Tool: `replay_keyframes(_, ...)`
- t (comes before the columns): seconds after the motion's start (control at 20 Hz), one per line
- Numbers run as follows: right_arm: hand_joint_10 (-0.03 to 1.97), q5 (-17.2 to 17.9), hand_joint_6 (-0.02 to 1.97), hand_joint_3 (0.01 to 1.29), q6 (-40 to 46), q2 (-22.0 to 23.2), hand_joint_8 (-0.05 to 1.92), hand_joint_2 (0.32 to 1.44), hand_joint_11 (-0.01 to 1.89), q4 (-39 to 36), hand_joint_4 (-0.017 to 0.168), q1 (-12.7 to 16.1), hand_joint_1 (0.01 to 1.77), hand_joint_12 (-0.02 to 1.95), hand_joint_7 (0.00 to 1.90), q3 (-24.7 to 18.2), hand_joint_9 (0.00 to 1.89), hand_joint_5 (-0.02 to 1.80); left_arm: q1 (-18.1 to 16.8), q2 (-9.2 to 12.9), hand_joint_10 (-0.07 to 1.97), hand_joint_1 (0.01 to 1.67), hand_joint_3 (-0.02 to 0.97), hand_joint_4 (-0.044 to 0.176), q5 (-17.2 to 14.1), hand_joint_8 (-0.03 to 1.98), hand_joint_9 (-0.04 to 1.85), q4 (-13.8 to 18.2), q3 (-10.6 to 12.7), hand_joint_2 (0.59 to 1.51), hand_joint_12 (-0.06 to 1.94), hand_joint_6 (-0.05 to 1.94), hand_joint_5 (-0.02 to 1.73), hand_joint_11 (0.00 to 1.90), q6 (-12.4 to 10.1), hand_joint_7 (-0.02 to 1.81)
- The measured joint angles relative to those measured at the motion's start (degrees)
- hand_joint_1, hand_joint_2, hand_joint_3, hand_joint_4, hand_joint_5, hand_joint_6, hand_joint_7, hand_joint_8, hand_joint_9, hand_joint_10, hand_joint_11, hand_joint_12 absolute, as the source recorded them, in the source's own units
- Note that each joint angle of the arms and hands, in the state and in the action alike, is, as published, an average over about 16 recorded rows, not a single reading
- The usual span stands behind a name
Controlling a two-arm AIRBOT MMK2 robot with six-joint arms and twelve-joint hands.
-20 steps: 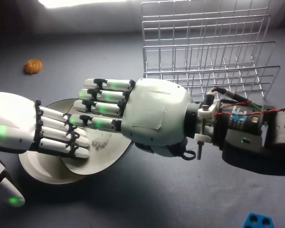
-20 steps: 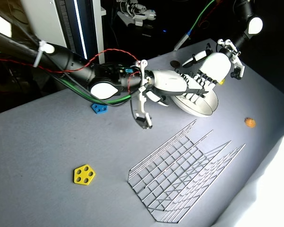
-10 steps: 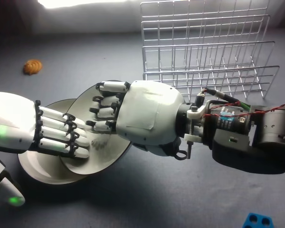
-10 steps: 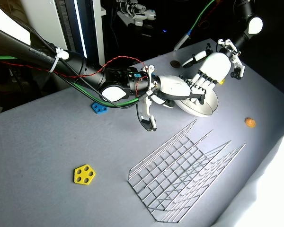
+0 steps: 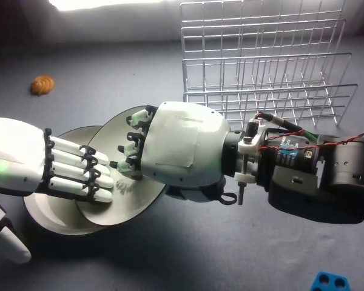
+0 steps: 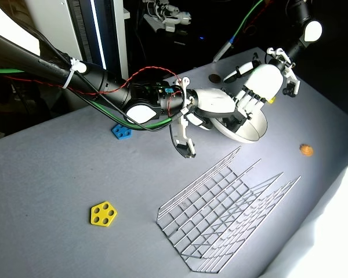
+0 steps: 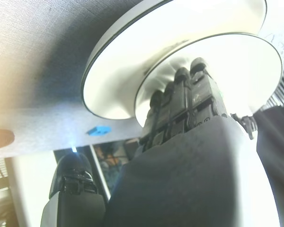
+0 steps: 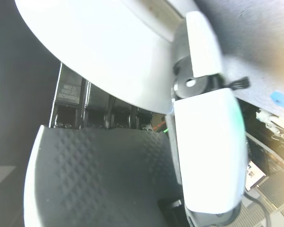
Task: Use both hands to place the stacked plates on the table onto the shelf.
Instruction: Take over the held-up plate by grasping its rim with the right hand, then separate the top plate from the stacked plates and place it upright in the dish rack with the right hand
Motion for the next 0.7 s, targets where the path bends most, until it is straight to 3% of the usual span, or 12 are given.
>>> replay_keyframes(0.35,0.39,1.2,0.82,0.01,0.1,0.3,0.83,1.03,0.68,0.3,0.013,-0.1,1.15,1.35,0.85,0.0,0.99,0.78,-2.1,1.2,0.01,0.01,0.017,-0.003,-0.1,-0.01,0.02,0.2,-0.3,1.107,-0.01,0.01,0.01,0.02,-0.8,0.01)
replay_keyframes(0.7,0.44,0.8,0.88,0.01,0.4,1.6,0.89,1.03,0.68,2.5,0.025,0.1,1.15,1.35,0.87,-0.9,1.0,0.79,-5.1,4.2,0.01,0.01,0.017,-0.002,-0.5,-0.01,0.02,0.6,-0.9,1.107,-0.01,0.01,0.02,0.02,-2.6,0.02)
